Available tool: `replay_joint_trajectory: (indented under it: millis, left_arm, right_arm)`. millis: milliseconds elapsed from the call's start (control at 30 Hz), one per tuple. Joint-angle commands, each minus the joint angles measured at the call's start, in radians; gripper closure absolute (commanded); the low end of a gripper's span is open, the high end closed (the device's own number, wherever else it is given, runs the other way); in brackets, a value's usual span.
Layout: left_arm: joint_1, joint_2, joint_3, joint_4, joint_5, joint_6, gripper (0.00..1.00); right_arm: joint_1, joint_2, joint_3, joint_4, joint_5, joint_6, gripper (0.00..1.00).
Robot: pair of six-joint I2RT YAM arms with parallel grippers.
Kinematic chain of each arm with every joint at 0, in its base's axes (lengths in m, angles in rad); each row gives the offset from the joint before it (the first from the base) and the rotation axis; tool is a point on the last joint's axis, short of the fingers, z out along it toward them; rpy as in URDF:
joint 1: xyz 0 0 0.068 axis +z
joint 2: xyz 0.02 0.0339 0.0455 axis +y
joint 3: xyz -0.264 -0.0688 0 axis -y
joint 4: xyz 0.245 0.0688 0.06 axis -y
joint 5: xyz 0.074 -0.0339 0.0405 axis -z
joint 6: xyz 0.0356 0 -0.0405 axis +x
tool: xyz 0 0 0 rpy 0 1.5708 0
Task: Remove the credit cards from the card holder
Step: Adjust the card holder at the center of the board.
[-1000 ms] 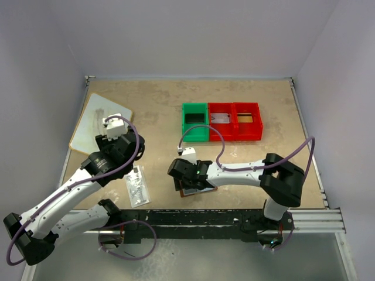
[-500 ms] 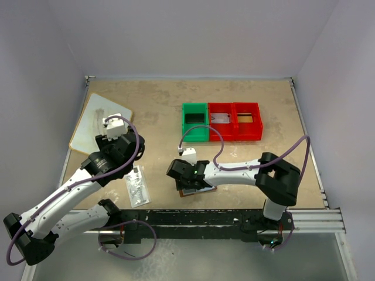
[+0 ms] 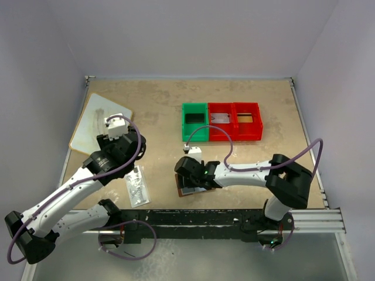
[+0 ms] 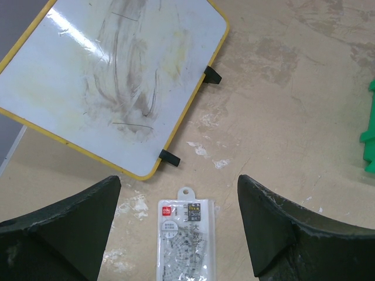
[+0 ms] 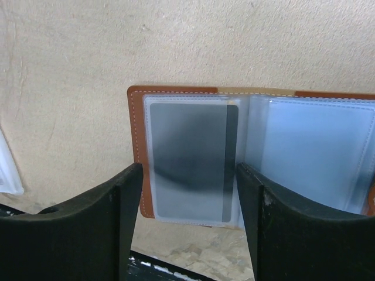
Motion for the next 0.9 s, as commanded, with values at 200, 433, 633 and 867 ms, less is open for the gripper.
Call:
replay_joint_trajectory:
  millis: [200,433,633,867]
  left_arm:
    - [0.004,0.003,0.014,0.014,-0.003,0.009,0.21]
    - [0.004,0.005,0.013,0.016,-0.001,0.010,0.21]
    - [0.005,0.008,0.014,0.017,0.001,0.013,0.21]
    - [0.004,-0.026,0.009,0.021,0.018,0.004,0.21]
  right_arm:
    - [-0.015,0.056,0.070,-0.058,0.034,-0.002,0.29]
    - [-0.012,0.112,0.138,-0.118,0.078,-0.007,0.36]
    - [-0.014,0.071,0.090,-0.008,-0.019,-0.024,0.42]
    - [-0.053,0.020,-0.012,0.138,-0.113,-0.026,0.44]
